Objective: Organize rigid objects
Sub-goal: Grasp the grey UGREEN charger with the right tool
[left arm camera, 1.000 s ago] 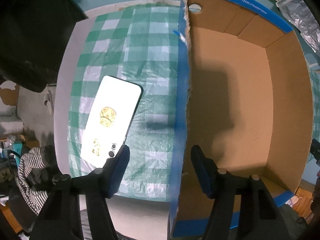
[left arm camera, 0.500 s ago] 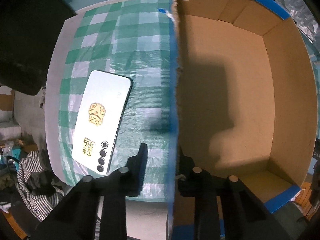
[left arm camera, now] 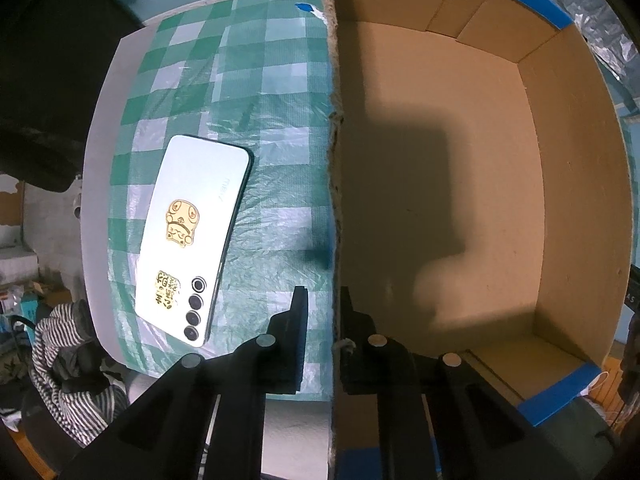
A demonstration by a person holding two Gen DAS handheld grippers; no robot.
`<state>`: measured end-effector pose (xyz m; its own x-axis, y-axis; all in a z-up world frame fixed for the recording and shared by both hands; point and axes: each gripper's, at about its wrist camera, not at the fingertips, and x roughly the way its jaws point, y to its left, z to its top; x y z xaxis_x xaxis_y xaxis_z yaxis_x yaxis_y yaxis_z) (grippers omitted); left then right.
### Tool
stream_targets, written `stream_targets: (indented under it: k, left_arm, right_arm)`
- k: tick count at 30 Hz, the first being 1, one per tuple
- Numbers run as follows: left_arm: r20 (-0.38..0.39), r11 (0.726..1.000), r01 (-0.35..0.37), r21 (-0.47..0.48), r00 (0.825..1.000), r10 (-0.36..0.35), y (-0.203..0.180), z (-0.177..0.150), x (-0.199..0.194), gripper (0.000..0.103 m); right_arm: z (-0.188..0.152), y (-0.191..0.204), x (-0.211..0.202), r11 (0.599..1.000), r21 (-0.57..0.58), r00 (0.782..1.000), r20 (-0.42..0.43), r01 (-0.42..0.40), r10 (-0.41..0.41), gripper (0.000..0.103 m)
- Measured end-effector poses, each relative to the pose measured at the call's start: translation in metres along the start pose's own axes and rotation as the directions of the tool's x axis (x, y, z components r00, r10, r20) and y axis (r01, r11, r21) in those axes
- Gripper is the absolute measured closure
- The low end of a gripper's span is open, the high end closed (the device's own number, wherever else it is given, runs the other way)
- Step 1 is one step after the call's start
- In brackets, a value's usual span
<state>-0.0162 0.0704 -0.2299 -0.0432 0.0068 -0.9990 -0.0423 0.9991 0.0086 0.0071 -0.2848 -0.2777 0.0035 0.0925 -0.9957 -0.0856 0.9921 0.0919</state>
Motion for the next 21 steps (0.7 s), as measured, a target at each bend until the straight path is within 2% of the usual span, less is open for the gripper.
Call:
stream_targets:
  k: [6, 13, 21]
  left_arm:
    - [-0.001, 1.000, 0.006, 0.008, 1.000, -0.006, -0.005, -0.002, 0.000, 0.095]
    - [-0.004, 1.000, 0.014, 0.012, 1.000, -0.014, -0.006, -0.005, -0.001, 0.096]
    - [-0.006, 1.000, 0.014, 0.012, 1.000, -0.014, -0.010, -0.006, 0.000, 0.096]
  right_arm:
    - [-0.003, 0.007, 0.002, 1.000, 0.005, 1.000, -0.021, -0.016, 0.017, 0.062]
    - [0.004, 0.010, -0.009, 0.999, -0.014, 0.999, 0.007, -0.050, 0.050, 0.062]
    - [0.034, 0.036, -0.043, 0.996, -0.049, 0.996, 0.034, -0.077, 0.079, 0.062]
